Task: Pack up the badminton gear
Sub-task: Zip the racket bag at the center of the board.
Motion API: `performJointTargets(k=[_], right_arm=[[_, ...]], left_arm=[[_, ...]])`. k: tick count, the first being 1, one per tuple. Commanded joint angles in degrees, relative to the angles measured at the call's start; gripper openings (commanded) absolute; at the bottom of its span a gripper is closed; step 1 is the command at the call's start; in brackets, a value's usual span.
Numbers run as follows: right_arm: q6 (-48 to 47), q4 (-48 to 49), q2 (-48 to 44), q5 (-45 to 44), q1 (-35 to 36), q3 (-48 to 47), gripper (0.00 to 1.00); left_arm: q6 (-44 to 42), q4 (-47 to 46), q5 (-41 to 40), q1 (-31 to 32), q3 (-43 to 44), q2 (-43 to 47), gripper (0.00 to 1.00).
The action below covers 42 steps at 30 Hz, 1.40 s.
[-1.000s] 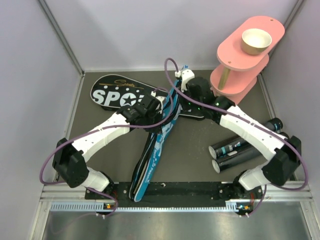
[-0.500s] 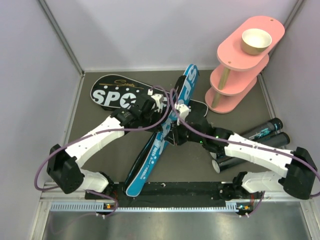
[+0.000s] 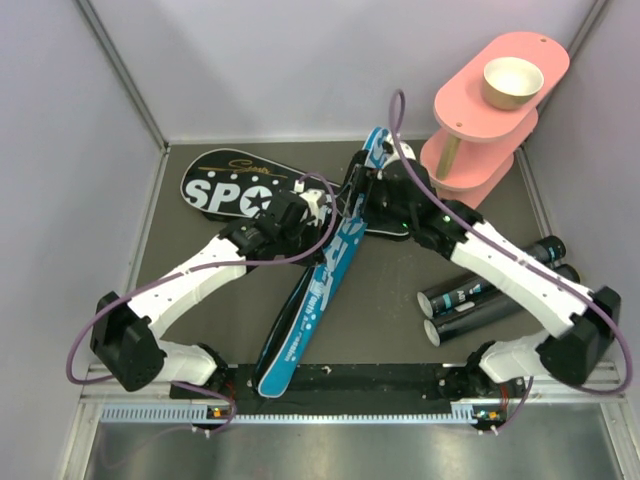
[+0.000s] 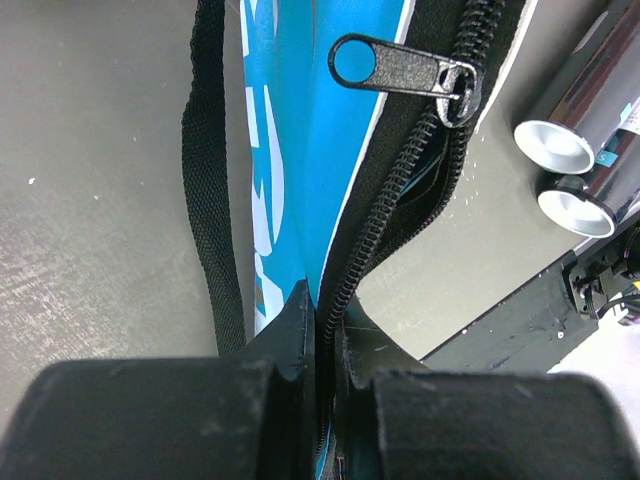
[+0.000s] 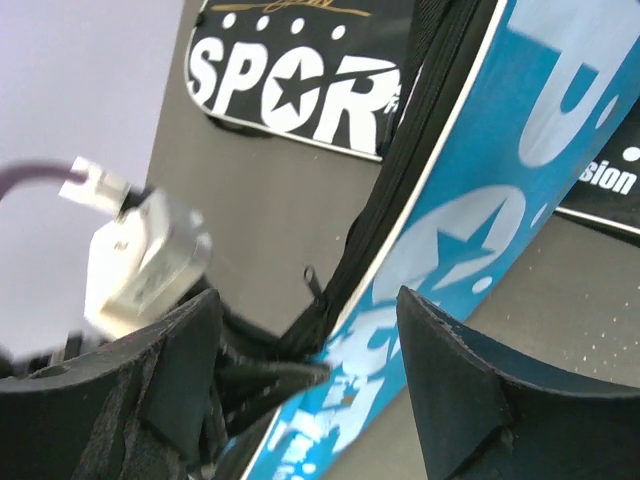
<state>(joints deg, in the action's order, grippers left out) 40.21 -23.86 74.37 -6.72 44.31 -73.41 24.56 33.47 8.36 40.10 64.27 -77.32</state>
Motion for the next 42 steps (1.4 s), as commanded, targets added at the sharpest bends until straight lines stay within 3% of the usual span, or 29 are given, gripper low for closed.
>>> performJointTargets(k=[1, 7, 10, 11, 12, 13, 14, 18, 20, 24, 27, 33, 42], right_arm=[[3.7, -4.9, 8.7, -8.6, -1.3, -7.5, 0.65], [5.7, -6.8, 16.3, -9.2, -1.4, -13.2, 0.57], [6.7, -6.7, 17.7, -9.5, -1.5, -13.1, 0.36], [6.7, -6.7, 17.5, -9.6, -1.6, -12.9, 0.2], [6.4, -6.5, 17.3, -9.7, -1.6, -12.8, 0.13], [5.4, -6.3, 17.1, -10.1, -1.6, -12.6, 0.07], [5.0, -6.1, 17.0, -10.1, -1.7, -12.5, 0.01], [3.0, -5.5, 16.2, -8.7, -1.6, -12.2, 0.0], [2.6, -5.0, 16.0, -7.4, -1.6, -11.9, 0.0], [0.5, -2.2, 15.0, -4.8, -1.8, -11.2, 0.0], [-2.8, 1.5, 13.2, 2.4, -2.2, -8.8, 0.0], [-4.0, 10.8, 11.0, 15.8, -6.3, -2.6, 0.0], [-4.2, 14.4, 10.6, 20.4, -7.7, -1.4, 0.0]], left_arm=[[0.4, -3.6, 0.9, 0.0, -0.1, 3.8, 0.0], [-0.2, -3.1, 1.1, -0.1, 0.2, 4.8, 0.0], [-0.6, -3.0, 1.7, 0.0, 0.4, 5.2, 0.03], [-0.6, -2.9, 2.0, 0.1, 0.6, 5.2, 0.07], [-0.8, -2.5, 2.1, -0.1, 0.8, 5.6, 0.12], [0.5, -1.8, 2.1, -0.5, 1.4, 5.6, 0.33], [0.8, -2.0, 6.4, -1.2, 1.5, 5.9, 0.4], [3.5, -4.2, 23.9, -10.4, 2.6, 5.6, 0.5], [3.4, -6.0, 26.1, -11.8, 4.1, 5.2, 0.51], [0.9, -6.3, 32.1, -12.1, 9.5, -0.2, 0.39], [-1.3, -7.2, 35.7, -12.2, 12.1, -3.8, 0.37], [-8.6, -6.9, 32.4, -12.2, 14.4, -5.3, 0.43], [-14.9, -5.3, 30.8, -10.8, 15.6, -9.1, 0.4]])
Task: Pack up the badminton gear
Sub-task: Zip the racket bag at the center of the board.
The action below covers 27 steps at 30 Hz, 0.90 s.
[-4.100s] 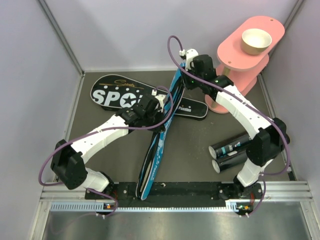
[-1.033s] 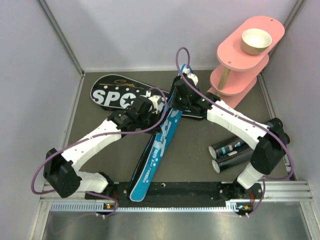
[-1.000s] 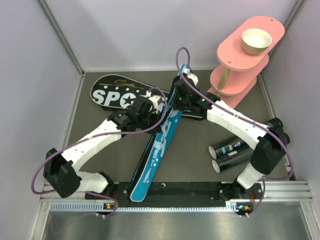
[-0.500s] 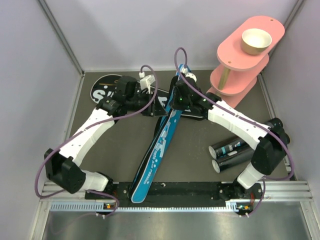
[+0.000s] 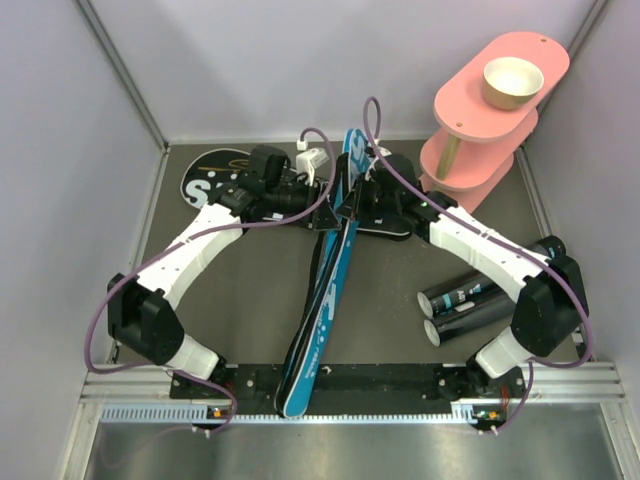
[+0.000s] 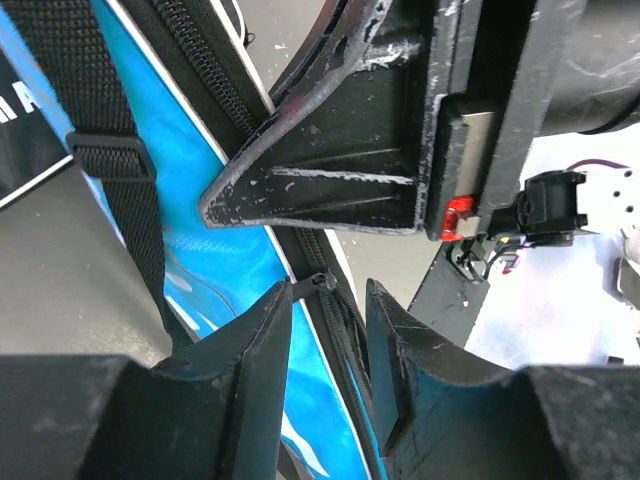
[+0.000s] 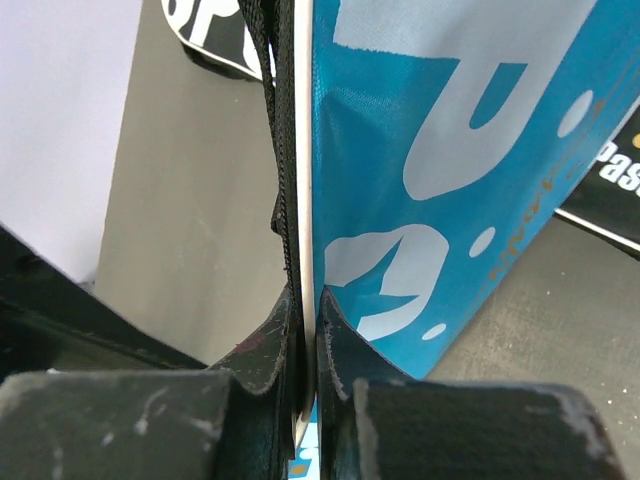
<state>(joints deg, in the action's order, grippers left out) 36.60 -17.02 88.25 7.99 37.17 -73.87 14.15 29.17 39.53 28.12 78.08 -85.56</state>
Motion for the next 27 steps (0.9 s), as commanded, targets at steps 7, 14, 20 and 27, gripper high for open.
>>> performJointTargets(k=[7, 14, 20, 27], right_arm=[[0.7, 9.7, -2.7, 9.6, -1.6, -0.5, 0.0], [1.3, 10.7, -2.9, 10.8, -2.2, 0.4, 0.0], [2.4, 12.1, -2.8, 13.0, -3.3, 0.7, 0.0], [2.6, 12.3, -2.9, 13.6, -3.4, 1.0, 0.0]], left_arm=[[-8.0, -4.8, -4.5, 2.0, -0.6, 0.5, 0.4], [-9.4, -3.7, -2.9, 2.4, -1.0, -1.0, 0.37], [-10.2, -2.3, -2.2, 3.5, -2.6, 0.0, 0.32], [-10.2, -1.5, -0.6, 4.0, -3.4, 0.4, 0.35]])
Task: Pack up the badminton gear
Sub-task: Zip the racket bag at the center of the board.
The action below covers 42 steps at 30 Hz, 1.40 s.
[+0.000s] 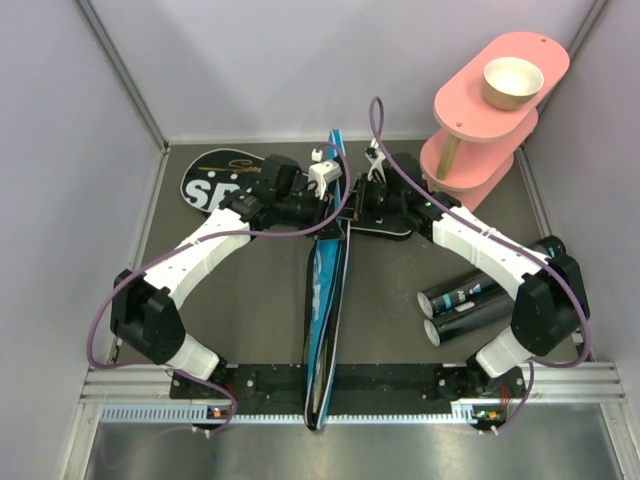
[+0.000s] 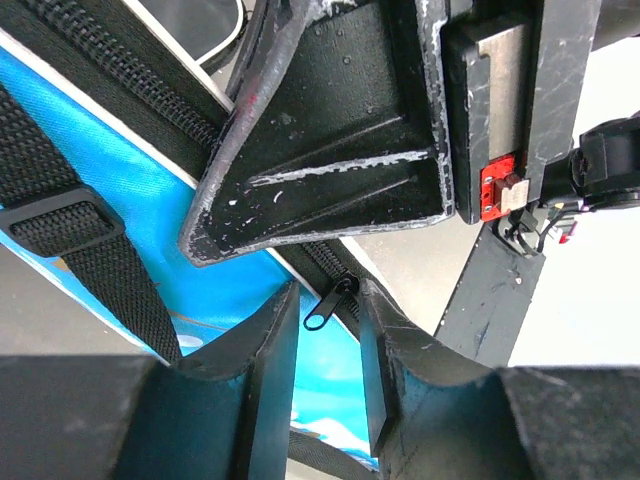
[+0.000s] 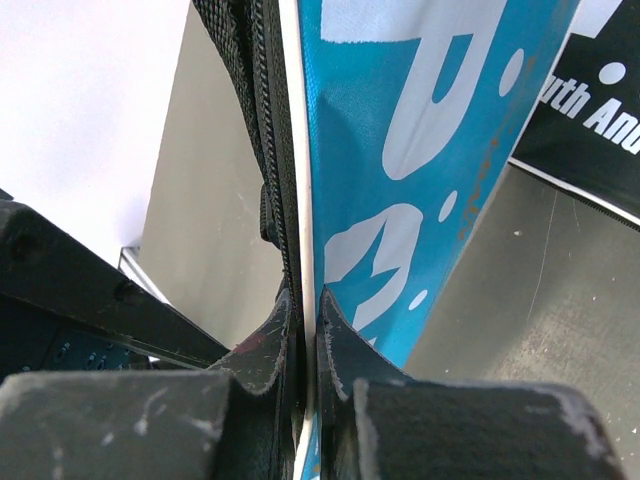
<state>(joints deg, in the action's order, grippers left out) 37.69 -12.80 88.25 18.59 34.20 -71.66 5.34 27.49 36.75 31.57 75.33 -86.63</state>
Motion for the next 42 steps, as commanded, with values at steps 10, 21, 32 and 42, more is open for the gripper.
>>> performJointTargets(k=[10, 21, 32, 42], right_arm=[[1.9, 8.5, -3.0, 3.6, -0.4, -1.1, 0.0], [4.2, 7.1, -1.2, -6.1, -0.5, -3.4, 0.0], [7.0, 10.4, 3.7, -23.1, -1.8, -9.5, 0.0], [10.1, 11.8, 9.7, -27.9, -4.8, -16.0, 0.0]], left_arm=[[-0.9, 0.1, 0.2, 1.9, 0.2, 0.9, 0.24], [3.1, 1.6, -3.3, 2.7, -0.4, 4.2, 0.0], [17.1, 1.0, -4.7, 9.0, -16.7, 23.8, 0.0], [33.7, 6.7, -12.6, 21.7, -31.3, 42.9, 0.0]])
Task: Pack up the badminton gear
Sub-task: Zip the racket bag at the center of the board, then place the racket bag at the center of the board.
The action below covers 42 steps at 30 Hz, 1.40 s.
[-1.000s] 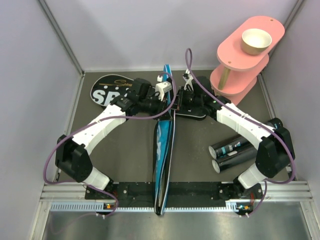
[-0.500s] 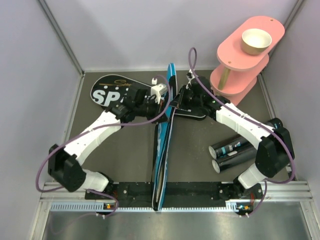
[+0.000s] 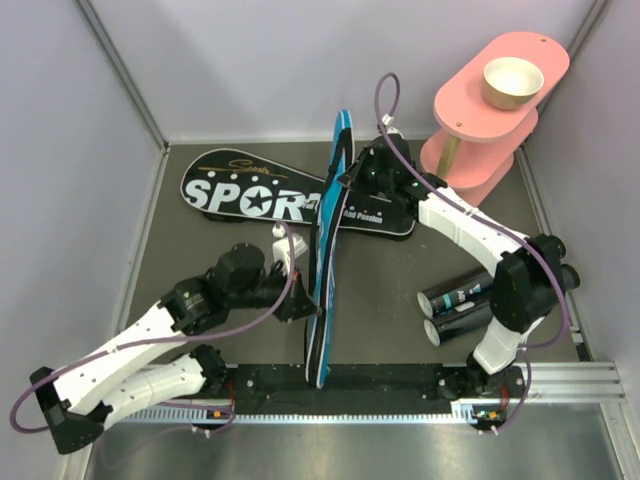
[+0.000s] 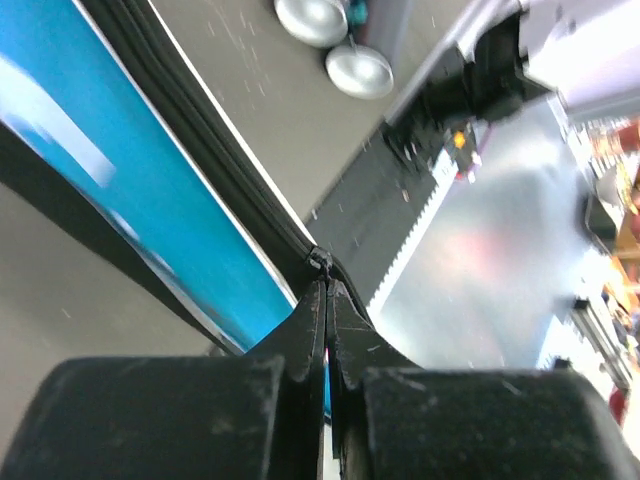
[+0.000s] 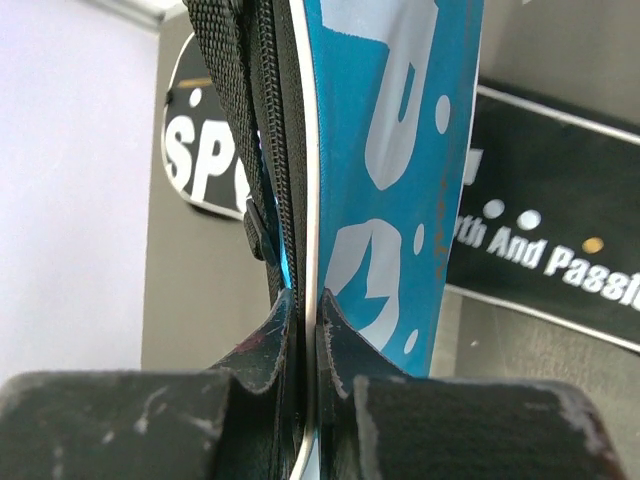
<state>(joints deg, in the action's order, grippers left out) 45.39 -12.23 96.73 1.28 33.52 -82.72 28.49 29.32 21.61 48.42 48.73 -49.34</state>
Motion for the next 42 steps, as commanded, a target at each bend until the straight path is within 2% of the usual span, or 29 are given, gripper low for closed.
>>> performJointTargets(k=[1, 8, 13, 17, 21, 22, 23, 24, 26, 28, 29, 30, 35, 37, 39, 40, 42], right_arm=[[2.4, 11.3, 1.3, -11.6, -4.1, -5.0, 0.0], [4.4, 13.6, 2.3, -20.4, -4.5, -4.3, 0.0], [5.2, 14.4, 4.3, -22.5, -5.1, -5.8, 0.0], [5.2, 13.9, 6.4, -21.1, -5.8, -7.8, 0.0], [1.6, 12.3, 6.6, -13.9, -5.6, -8.0, 0.0], [0.9, 12.3, 6.0, -12.3, -5.6, -7.1, 0.0], [0.1, 13.8, 5.1, -9.4, -5.7, -3.3, 0.0], [-1.4, 15.0, 3.0, -7.5, -6.0, -1.1, 0.0], [-1.7, 15.1, 2.3, 1.5, -8.3, 2.4, 0.0], [-3.8, 13.8, 1.9, 6.3, -9.3, 3.7, 0.09], [-7.2, 12.4, 1.6, 6.0, -9.6, 4.2, 0.23], [-9.2, 8.1, 1.4, 5.8, -9.6, 4.2, 0.29], [-20.2, -5.4, 0.1, 3.2, -10.7, 1.2, 0.56], [-22.3, -14.5, -0.2, -0.7, -10.5, -1.4, 0.64], [-23.9, -18.6, -1.9, -5.0, -9.4, -1.2, 0.7], [-24.4, -21.0, -3.1, -8.4, -8.9, -0.1, 0.77], [-24.8, -23.4, -6.0, -10.5, -8.2, 1.1, 0.82]], left_arm=[[12.0, 4.9, 1.8, 7.4, -5.7, 7.8, 0.0], [20.9, 7.5, -5.1, 21.2, -10.2, 11.9, 0.0], [25.5, 10.8, -10.4, 29.2, -13.2, 14.9, 0.0], [28.9, 14.8, -13.3, 31.6, -15.9, 16.8, 0.0], [24.3, 12.4, -17.8, 31.6, -13.6, 13.6, 0.02], [22.8, 10.8, -18.0, 31.5, -11.3, 12.0, 0.07], [19.5, 8.7, -17.9, 31.6, -9.6, 10.0, 0.23], [17.9, 7.5, -17.2, 31.5, -7.9, 5.4, 0.33], [14.8, 7.7, -16.4, 31.4, -1.4, 0.2, 0.5], [12.6, 7.8, -16.3, 31.3, 4.1, -5.6, 0.58], [10.7, 7.9, -16.8, 31.2, 5.4, -6.8, 0.61], [9.8, 8.3, -17.5, 30.6, 6.6, -8.8, 0.71], [5.5, 12.7, -19.2, 25.6, 14.1, -12.0, 0.74], [4.8, 12.7, -17.7, 20.9, 14.6, -11.8, 0.74], [4.7, 11.5, -14.2, 15.1, 13.7, -10.9, 0.75], [4.7, 9.5, -13.4, 13.5, 13.2, -10.4, 0.75], [4.7, 8.7, -12.3, 9.9, 13.1, -9.7, 0.75]])
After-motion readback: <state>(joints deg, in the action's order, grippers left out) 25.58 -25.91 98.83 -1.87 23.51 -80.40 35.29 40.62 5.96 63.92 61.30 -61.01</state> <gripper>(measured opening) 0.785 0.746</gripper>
